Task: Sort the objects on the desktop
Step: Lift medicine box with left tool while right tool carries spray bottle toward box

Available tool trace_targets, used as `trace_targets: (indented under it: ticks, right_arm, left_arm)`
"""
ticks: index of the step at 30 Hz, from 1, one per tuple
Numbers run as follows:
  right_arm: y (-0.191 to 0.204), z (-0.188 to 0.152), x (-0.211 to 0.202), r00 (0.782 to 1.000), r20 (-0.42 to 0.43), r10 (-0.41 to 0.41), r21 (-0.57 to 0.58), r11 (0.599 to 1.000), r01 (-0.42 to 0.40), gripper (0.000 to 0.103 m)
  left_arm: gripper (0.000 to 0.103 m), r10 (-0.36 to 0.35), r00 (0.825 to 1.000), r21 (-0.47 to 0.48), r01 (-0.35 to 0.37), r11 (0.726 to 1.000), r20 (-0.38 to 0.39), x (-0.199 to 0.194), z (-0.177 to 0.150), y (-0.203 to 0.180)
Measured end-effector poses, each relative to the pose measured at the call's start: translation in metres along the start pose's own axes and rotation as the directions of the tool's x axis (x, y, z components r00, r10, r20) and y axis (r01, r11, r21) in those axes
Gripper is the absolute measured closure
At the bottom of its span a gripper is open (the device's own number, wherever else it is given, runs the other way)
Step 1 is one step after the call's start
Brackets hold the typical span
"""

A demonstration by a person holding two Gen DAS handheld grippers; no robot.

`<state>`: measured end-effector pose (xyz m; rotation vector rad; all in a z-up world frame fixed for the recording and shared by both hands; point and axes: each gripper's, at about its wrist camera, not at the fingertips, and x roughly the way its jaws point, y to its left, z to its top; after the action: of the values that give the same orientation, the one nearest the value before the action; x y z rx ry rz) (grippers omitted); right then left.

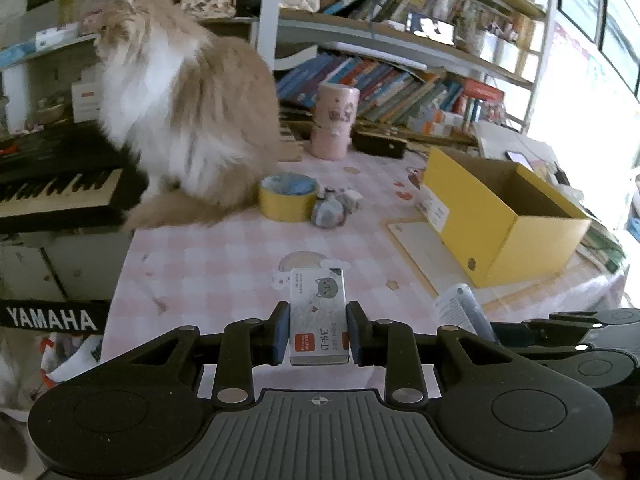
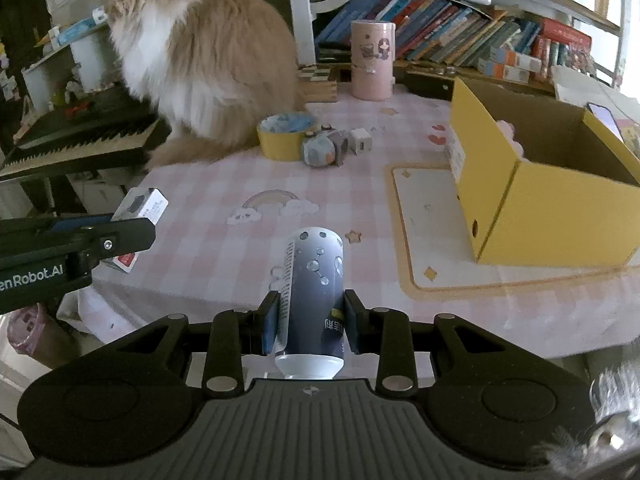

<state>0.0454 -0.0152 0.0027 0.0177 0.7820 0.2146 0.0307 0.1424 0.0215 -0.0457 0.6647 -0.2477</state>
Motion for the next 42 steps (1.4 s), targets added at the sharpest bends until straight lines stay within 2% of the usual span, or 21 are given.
trace_targets:
  ticks: [9, 28, 42]
  right_arm:
    - [-0.008, -0.025, -0.026, 0.998, 0.019, -0.063, 0.081, 0.995, 0.062, 0.072]
    - [-0.041, -0.057, -0.057, 0.978, 0.006, -0.208, 0.220, 0.954, 0.202, 0.072]
    - [-0.071, -0.063, -0.065, 0.965, -0.007, -0.263, 0.288, 0.924, 0.254, 0.072]
  left_arm:
    - [0.075, -0.080, 0.996, 0.079, 0.082, 0.993, -0.028, -0.006, -0.012, -0.021]
    - [0.075, -0.228, 0.971, 0.198, 0.239, 0.951, -0.074, 0.004, -0.016, -0.070]
    - [0.075, -0.286, 0.953, 0.255, 0.303, 0.918, -0.102, 0.018, -0.010, -0.101]
